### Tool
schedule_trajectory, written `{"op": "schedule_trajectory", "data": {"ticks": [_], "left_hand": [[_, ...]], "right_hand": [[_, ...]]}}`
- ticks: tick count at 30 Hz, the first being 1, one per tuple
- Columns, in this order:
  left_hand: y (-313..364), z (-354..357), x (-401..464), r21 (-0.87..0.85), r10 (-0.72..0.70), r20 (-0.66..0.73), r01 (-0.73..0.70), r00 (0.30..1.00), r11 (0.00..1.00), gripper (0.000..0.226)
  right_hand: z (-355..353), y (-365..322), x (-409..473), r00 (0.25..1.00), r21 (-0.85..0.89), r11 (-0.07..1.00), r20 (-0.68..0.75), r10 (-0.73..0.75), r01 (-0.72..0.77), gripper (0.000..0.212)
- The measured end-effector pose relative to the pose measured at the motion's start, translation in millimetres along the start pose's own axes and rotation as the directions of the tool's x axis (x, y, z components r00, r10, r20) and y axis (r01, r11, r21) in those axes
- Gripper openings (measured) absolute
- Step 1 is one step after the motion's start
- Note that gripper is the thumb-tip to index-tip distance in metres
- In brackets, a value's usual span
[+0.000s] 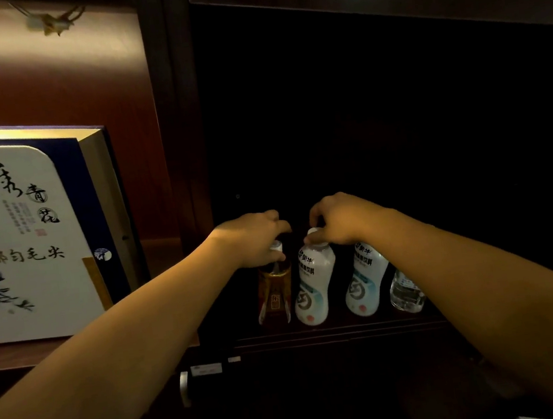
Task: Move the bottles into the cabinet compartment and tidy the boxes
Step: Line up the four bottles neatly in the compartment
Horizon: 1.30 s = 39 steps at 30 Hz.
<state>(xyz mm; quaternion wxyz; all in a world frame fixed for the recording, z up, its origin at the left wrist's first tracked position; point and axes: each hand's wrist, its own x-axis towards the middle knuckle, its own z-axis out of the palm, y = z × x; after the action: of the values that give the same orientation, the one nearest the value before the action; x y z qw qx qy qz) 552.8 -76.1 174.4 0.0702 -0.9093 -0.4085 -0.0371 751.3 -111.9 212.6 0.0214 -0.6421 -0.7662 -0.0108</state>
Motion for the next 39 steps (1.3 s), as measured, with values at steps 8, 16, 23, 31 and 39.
{"op": "schedule_trajectory", "data": {"ticks": [8,16,23,31,39], "left_hand": [[3,-2,-8,0.072,0.079,-0.046,-0.076,0.996,0.995,0.038],[5,-3,-9,0.042,0.046,-0.047,-0.044,0.998,0.998,0.038],[5,-2,-10,0.031,0.03,-0.076,-0.028,0.997,0.999,0.039],[7,0,-10,0.003,-0.024,-0.091,0.025,0.996,1.0,0.036],[39,-23,11,-0.193,-0.158,-0.232,0.114,0.96,0.974,0.045]], "right_hand": [[2,3,-2,0.998,0.041,0.998,-0.035,-0.053,0.054,0.035],[-1,11,-1,0.995,0.118,0.989,0.034,-0.094,0.09,0.042],[0,17,-4,0.991,0.164,0.979,0.036,-0.127,0.12,0.042],[9,28,-2,0.981,0.187,0.964,0.0,-0.192,0.189,0.048],[-4,84,-13,0.976,0.368,0.907,-0.142,-0.164,0.206,0.037]]}}
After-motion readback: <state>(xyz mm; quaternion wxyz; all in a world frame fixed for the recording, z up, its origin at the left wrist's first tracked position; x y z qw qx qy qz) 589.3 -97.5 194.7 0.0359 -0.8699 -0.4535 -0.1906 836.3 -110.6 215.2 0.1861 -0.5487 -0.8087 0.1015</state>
